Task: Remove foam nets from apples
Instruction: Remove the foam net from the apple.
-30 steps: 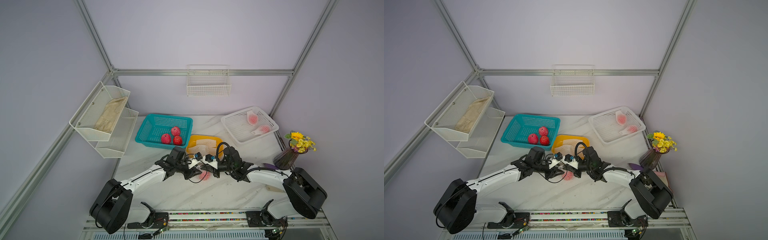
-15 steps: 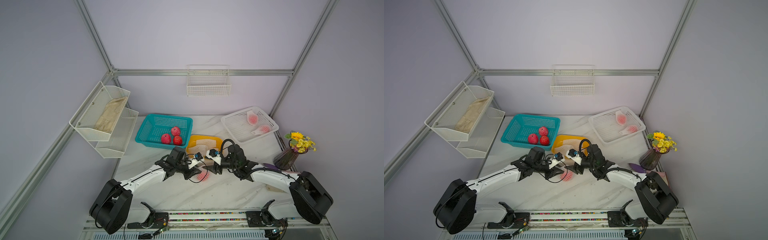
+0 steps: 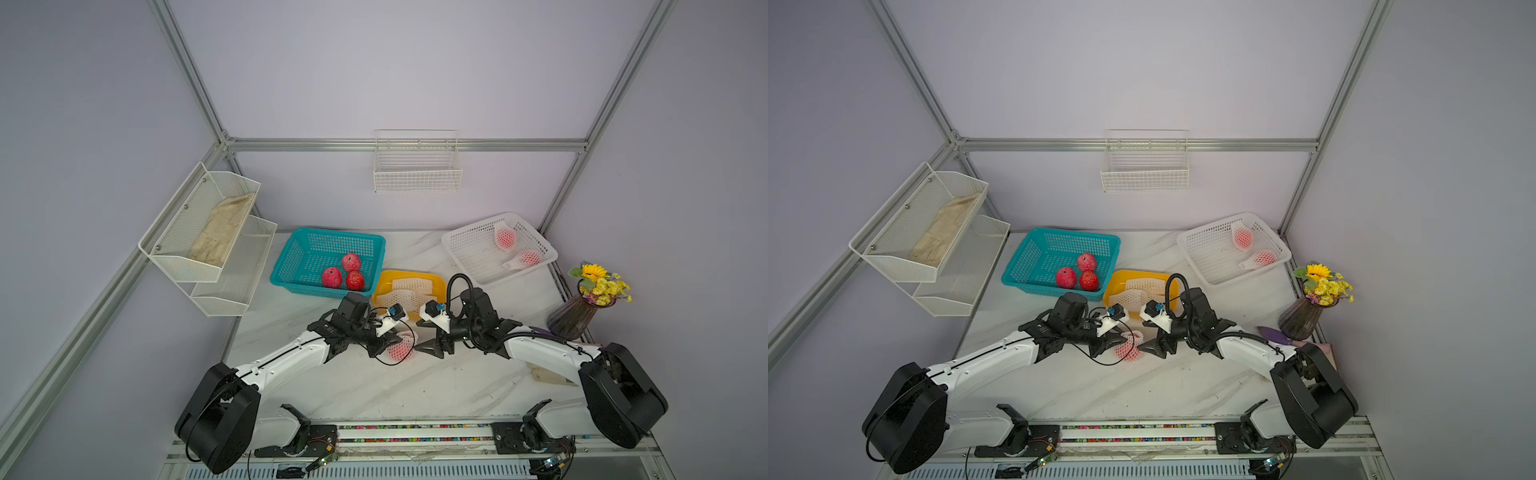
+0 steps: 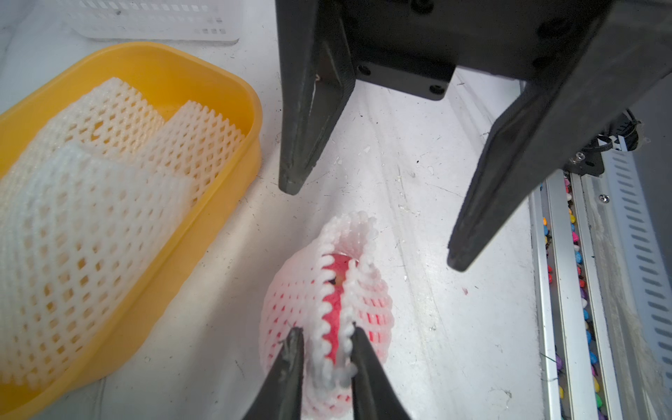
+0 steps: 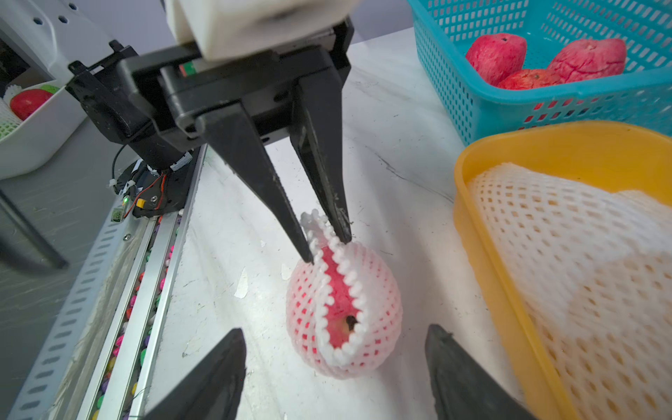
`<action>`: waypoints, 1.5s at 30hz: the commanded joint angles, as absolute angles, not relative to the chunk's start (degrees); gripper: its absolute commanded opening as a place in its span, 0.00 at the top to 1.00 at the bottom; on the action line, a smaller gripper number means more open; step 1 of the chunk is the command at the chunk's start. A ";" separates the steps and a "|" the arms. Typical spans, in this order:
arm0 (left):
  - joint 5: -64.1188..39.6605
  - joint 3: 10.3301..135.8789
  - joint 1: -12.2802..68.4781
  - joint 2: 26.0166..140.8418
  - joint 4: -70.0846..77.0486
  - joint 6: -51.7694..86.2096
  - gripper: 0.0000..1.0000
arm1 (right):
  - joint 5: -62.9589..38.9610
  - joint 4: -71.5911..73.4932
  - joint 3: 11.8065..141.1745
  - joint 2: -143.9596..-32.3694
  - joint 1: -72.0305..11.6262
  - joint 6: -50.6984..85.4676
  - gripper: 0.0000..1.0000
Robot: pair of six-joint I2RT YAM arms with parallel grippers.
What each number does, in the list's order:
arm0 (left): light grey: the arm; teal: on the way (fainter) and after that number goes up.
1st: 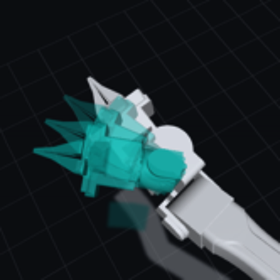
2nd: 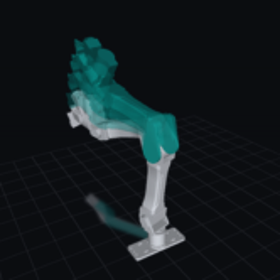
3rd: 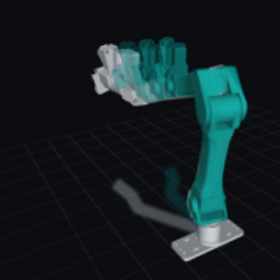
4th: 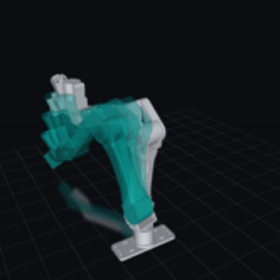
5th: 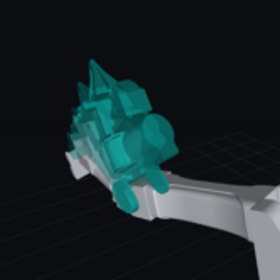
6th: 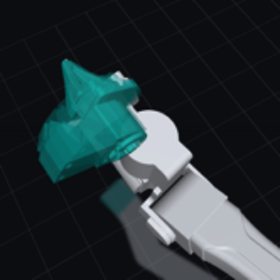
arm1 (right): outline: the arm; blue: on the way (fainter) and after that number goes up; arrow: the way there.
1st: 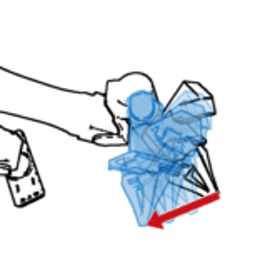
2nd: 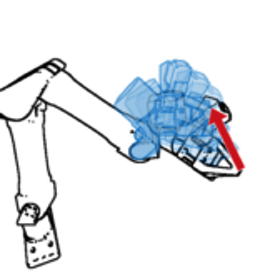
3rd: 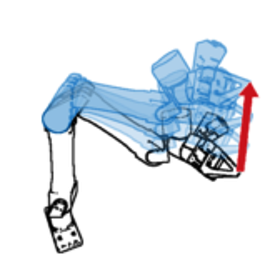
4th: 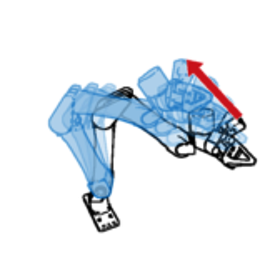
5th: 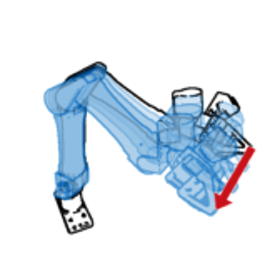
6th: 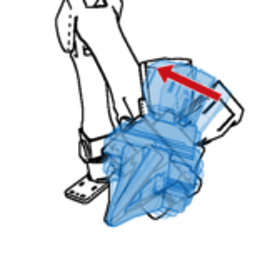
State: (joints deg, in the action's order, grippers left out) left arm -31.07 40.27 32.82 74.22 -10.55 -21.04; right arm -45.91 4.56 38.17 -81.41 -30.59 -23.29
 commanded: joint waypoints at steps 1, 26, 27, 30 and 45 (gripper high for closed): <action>-31.95 41.42 33.13 73.72 -9.96 -22.98 0.76 | -46.67 0.85 42.05 -84.04 -30.68 -25.67 0.22; -34.09 43.65 34.01 79.42 -10.50 -23.47 0.26 | -52.29 10.78 42.07 -85.92 -34.05 -24.72 0.93; -34.18 44.00 34.01 79.73 -10.53 -23.47 0.28 | -52.20 11.22 41.85 -85.73 -34.25 -24.57 0.93; -34.95 44.80 34.01 80.29 -10.13 -23.14 0.36 | -51.61 10.92 41.66 -85.84 -34.62 -24.86 0.93; -35.09 45.15 34.10 78.69 -9.40 -21.70 0.73 | -44.96 7.00 42.10 -83.92 -34.75 -25.30 0.58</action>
State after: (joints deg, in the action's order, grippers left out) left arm -33.71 41.91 33.85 79.92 -11.20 -21.98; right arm -47.79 7.94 41.76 -86.17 -34.44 -24.03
